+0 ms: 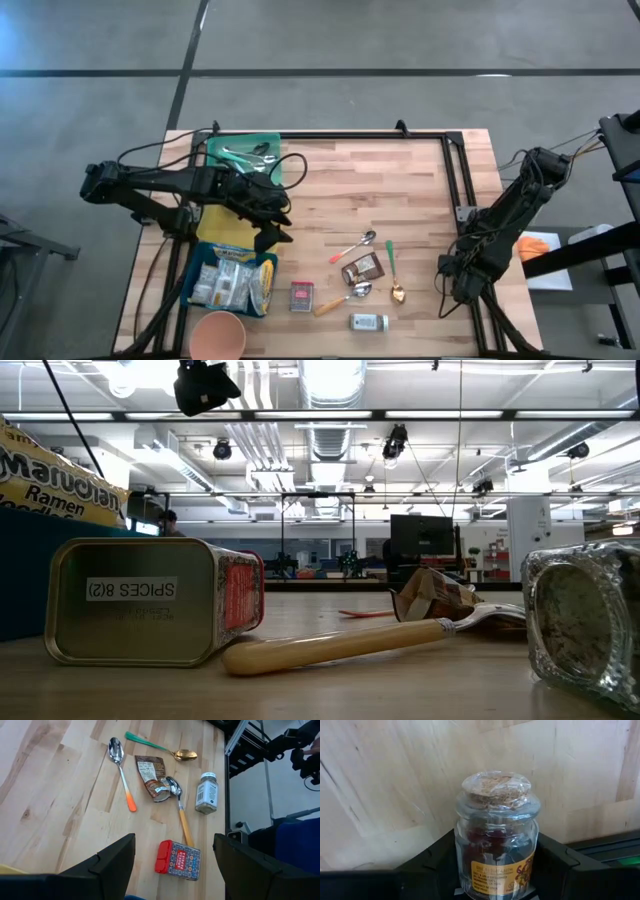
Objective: Pick & Place Food Item
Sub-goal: Put the brown seasoning bottle into the yellow bin
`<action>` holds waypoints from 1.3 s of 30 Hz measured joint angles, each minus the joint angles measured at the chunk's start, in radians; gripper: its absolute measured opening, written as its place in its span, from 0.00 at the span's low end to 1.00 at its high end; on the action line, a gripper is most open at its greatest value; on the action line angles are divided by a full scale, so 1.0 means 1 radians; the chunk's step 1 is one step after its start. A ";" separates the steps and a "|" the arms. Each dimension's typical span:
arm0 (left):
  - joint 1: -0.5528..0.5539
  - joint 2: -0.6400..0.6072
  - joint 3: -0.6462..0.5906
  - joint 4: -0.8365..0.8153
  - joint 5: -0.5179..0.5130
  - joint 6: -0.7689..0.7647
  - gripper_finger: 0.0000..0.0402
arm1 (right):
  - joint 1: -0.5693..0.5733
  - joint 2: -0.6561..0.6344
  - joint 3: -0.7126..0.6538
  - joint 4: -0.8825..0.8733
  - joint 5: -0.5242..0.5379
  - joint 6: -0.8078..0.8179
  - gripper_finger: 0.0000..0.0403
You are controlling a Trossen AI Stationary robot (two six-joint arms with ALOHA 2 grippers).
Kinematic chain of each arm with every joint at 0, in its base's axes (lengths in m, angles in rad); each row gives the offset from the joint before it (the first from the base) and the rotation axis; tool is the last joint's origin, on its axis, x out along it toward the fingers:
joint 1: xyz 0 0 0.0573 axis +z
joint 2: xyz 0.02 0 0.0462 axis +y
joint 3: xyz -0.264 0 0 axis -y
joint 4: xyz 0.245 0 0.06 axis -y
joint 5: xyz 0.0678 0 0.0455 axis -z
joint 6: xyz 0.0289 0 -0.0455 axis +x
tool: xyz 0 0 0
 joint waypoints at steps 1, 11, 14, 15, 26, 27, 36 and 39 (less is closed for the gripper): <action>0.000 0.000 0.000 0.000 0.000 0.000 0.68 | 0.000 0.000 0.002 -0.001 0.001 0.000 0.46; 0.003 0.000 0.000 0.001 0.000 0.001 0.68 | 0.001 -0.024 0.062 0.015 0.030 0.091 0.46; 0.006 0.000 0.000 0.005 0.000 0.014 0.68 | 0.001 -0.037 0.105 0.008 0.092 0.136 0.46; 0.007 0.000 0.000 0.009 0.000 0.022 0.68 | 0.000 -0.043 0.123 0.008 0.116 0.149 0.46; 0.037 0.000 0.000 0.100 -0.036 0.031 0.68 | -0.013 -0.043 0.283 -0.007 0.409 0.273 0.46; 0.038 0.000 0.000 0.121 -0.043 0.031 0.68 | -0.020 -0.043 0.291 -0.008 0.424 0.273 0.46; 0.039 0.000 0.000 0.323 -0.075 0.029 0.68 | -0.137 -0.043 0.387 -0.013 0.614 0.168 0.46; 0.039 0.001 0.000 0.376 -0.116 0.027 0.68 | -0.192 -0.043 0.433 -0.012 0.694 0.083 0.46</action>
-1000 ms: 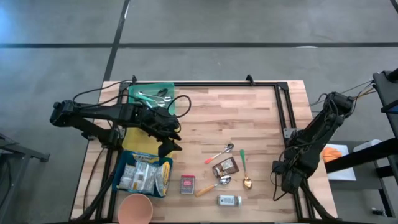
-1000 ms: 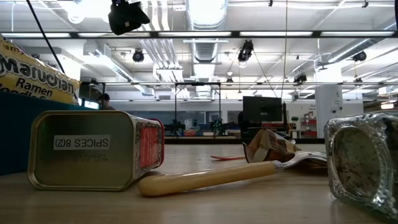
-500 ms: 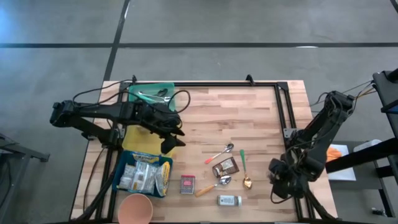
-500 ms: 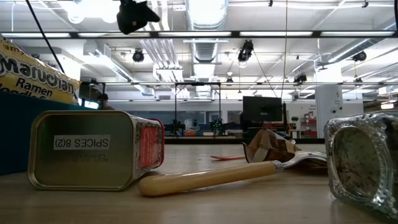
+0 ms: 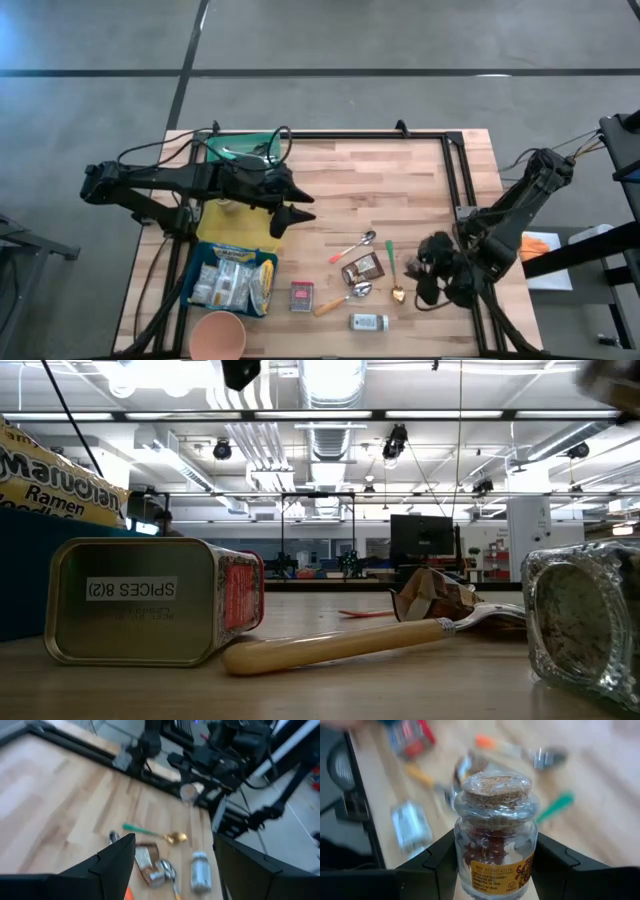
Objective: Pick & Place Food Item
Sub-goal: Put the brown seasoning bottle into the yellow bin
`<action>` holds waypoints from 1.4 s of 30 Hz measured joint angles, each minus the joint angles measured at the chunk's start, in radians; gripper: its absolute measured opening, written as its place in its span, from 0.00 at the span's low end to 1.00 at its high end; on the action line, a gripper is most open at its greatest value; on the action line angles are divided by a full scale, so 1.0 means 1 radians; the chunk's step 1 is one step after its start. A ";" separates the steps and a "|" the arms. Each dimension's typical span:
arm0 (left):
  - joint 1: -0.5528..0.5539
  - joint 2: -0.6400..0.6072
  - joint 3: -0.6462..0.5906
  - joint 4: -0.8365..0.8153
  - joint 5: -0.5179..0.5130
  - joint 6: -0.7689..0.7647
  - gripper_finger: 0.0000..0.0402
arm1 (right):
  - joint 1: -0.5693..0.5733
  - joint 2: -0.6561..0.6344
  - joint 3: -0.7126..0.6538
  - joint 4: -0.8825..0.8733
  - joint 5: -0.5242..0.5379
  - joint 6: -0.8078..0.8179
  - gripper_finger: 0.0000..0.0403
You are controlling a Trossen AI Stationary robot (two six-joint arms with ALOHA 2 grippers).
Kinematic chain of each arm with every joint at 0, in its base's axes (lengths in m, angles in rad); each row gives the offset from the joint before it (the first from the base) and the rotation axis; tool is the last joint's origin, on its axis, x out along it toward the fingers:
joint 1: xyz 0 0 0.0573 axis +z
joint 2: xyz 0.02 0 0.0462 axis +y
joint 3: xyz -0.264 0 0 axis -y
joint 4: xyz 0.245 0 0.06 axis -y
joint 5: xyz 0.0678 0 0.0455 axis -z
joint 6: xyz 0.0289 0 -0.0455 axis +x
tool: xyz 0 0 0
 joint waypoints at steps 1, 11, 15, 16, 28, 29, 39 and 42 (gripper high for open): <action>0.000 0.002 0.000 0.020 -0.014 0.000 0.68 | -0.022 0.000 0.017 0.002 0.027 -0.035 0.46; 0.000 0.057 -0.001 0.242 -0.045 0.000 0.68 | -0.312 0.000 0.155 0.193 0.128 -0.526 0.46; 0.000 0.059 -0.001 0.256 -0.055 0.000 0.68 | -0.389 0.000 0.174 0.353 0.125 -0.685 0.46; 0.000 0.059 -0.001 0.263 -0.056 0.000 0.68 | -0.404 0.000 0.176 0.387 0.113 -0.716 0.46; 0.043 0.059 0.067 0.076 0.071 0.008 0.68 | -0.575 0.032 0.176 0.464 -0.213 -0.777 0.46; 0.045 0.061 0.073 0.069 0.084 0.008 0.68 | -0.589 0.041 0.184 0.467 -0.232 -0.790 0.46; 0.053 0.141 0.162 -0.078 0.172 0.029 0.68 | -0.693 0.177 0.308 0.476 -0.435 -0.882 0.46; 0.054 0.169 0.195 -0.150 0.215 0.054 0.68 | -0.703 0.224 0.368 0.450 -0.469 -0.905 0.46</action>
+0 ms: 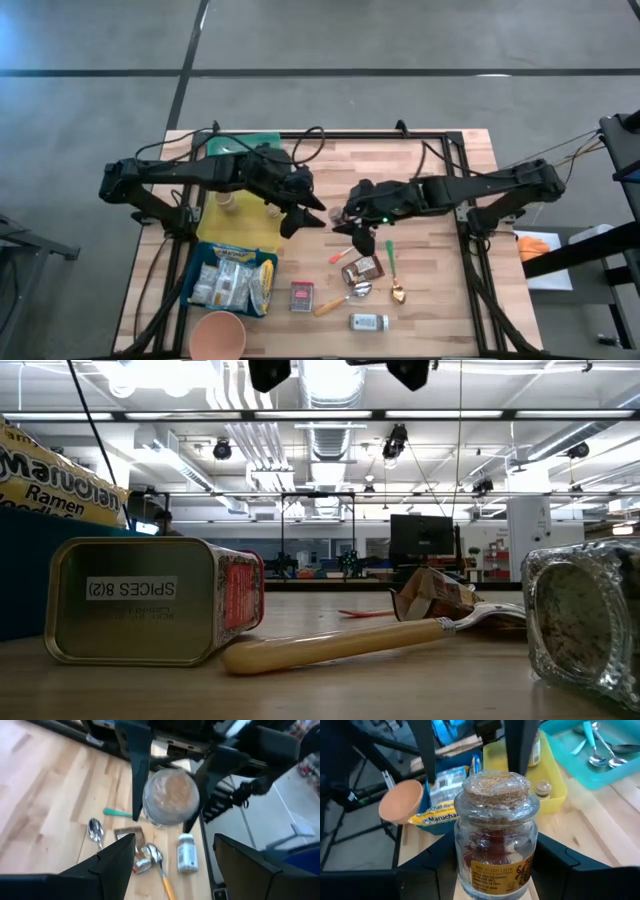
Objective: Pick & Place Food Item
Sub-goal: Put the brown seasoning bottle into the yellow bin
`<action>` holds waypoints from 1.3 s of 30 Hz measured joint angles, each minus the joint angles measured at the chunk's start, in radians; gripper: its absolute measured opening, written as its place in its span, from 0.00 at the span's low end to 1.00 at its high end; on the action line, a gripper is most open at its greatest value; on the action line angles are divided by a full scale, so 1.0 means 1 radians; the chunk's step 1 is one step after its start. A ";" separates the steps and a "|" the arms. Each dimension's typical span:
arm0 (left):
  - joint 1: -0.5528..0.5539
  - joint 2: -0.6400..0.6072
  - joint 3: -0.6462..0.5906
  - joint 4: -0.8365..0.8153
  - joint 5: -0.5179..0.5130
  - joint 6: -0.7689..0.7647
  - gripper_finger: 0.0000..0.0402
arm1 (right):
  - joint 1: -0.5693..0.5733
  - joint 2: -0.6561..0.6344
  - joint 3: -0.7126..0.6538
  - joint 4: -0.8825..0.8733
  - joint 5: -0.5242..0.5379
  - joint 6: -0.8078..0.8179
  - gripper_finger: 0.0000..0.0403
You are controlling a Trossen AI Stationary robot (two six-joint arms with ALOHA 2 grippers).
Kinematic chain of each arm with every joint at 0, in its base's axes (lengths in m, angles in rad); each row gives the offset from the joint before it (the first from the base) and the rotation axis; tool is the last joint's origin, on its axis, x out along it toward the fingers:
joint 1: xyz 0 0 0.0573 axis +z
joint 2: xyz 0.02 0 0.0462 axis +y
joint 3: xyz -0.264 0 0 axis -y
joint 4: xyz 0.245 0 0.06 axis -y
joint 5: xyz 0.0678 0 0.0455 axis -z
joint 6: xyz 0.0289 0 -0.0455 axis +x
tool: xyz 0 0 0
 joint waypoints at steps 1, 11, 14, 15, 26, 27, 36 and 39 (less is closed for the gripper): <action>0.001 0.007 0.013 -0.013 0.010 0.008 0.68 | -0.004 0.017 0.019 -0.019 -0.011 -0.011 0.46; 0.001 0.020 0.054 -0.080 0.084 0.076 0.68 | -0.010 0.154 0.158 -0.103 -0.096 -0.048 0.46; 0.001 0.020 0.054 -0.107 0.108 0.088 0.68 | -0.010 0.174 0.194 -0.108 -0.102 -0.070 0.46; 0.001 0.020 0.054 -0.123 0.109 0.091 0.68 | -0.010 0.178 0.201 -0.104 -0.104 -0.077 0.46; 0.001 0.020 0.054 -0.124 0.105 0.109 0.68 | -0.014 0.196 0.218 -0.096 -0.121 -0.088 0.46; 0.001 0.020 0.054 -0.120 0.105 0.109 0.68 | -0.016 0.197 0.218 -0.089 -0.121 -0.088 0.46; 0.001 0.020 0.053 -0.105 0.104 0.123 0.68 | -0.017 0.200 0.217 -0.075 -0.122 -0.088 0.46; 0.001 0.025 0.053 -0.105 0.104 0.131 0.68 | -0.017 0.199 0.217 -0.064 -0.123 -0.088 0.46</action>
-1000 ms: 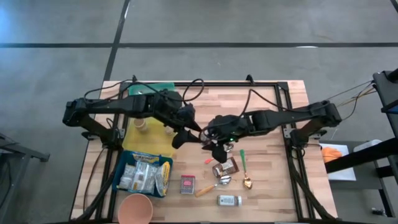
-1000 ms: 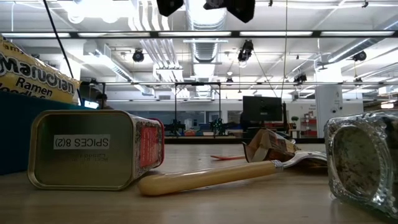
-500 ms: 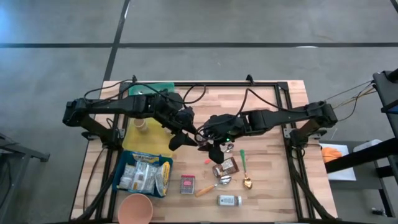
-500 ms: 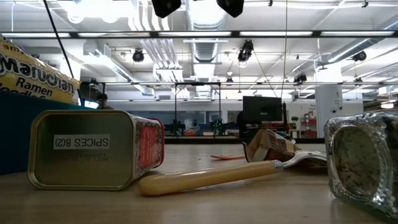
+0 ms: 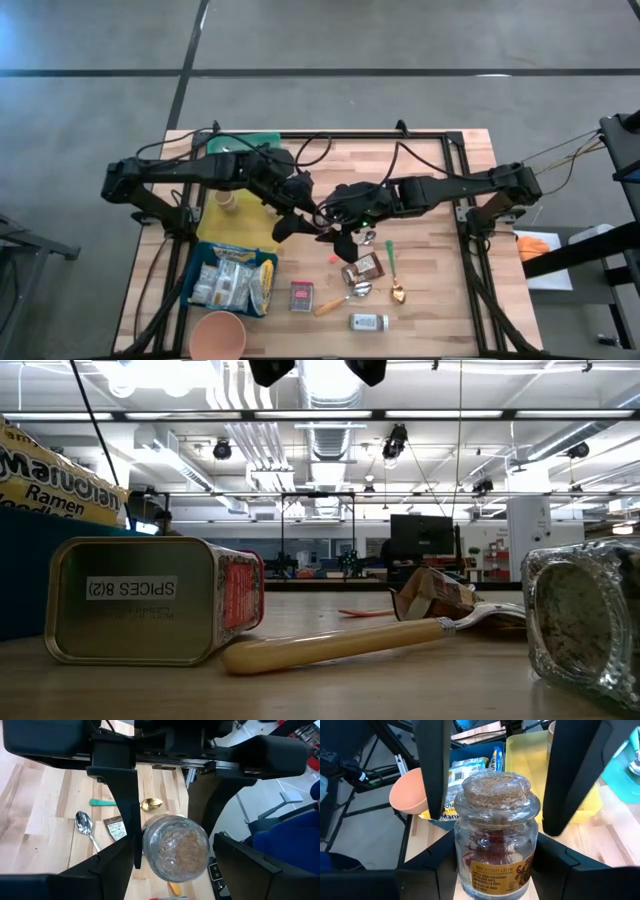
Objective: Pick & Place Food Item
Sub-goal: Put the brown seasoning bottle into the yellow bin
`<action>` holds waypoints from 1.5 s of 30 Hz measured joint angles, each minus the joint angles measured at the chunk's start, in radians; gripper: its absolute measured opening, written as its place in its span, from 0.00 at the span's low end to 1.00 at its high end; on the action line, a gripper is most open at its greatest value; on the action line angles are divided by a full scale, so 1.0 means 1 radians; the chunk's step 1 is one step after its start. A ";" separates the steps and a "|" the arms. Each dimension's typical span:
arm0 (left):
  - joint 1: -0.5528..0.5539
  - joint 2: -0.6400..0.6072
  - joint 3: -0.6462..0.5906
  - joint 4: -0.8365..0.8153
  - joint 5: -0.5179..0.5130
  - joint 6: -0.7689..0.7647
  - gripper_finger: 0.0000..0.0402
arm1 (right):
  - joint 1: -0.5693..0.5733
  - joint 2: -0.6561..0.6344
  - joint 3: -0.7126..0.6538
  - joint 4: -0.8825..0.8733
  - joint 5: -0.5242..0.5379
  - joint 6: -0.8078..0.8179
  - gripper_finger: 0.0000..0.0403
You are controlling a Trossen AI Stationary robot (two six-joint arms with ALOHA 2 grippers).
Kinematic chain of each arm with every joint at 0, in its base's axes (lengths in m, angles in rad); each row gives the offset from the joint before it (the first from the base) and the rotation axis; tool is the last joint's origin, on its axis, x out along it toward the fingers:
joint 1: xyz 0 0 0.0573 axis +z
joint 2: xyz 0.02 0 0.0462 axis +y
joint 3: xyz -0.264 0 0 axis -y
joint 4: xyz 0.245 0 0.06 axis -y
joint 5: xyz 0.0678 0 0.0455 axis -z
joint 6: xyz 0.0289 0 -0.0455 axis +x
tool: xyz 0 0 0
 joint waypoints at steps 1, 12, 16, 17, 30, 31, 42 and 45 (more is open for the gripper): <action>0.000 0.002 0.000 0.000 0.000 0.000 0.68 | 0.000 0.000 0.000 0.004 0.000 0.000 0.46; 0.002 0.029 0.000 0.000 0.007 0.023 0.68 | 0.000 0.004 -0.003 0.000 -0.013 0.003 0.46; 0.002 0.029 0.000 -0.005 0.013 0.042 0.61 | 0.000 0.004 -0.003 0.000 -0.010 0.004 0.46; 0.002 0.029 0.000 -0.005 0.021 0.054 0.57 | 0.000 0.004 -0.003 0.002 -0.010 0.004 0.46; -0.002 0.026 0.000 -0.017 0.049 0.120 0.44 | -0.001 0.004 -0.004 0.008 -0.005 0.018 0.46; -0.002 0.026 0.000 -0.020 0.054 0.124 0.44 | -0.001 0.004 -0.004 0.009 -0.005 0.017 0.46; -0.004 0.031 -0.003 -0.049 0.132 0.131 0.44 | 0.001 0.003 0.004 0.033 -0.015 -0.023 0.74; -0.002 0.030 0.000 -0.061 0.124 0.131 0.44 | 0.000 0.000 0.003 0.027 0.005 -0.014 0.79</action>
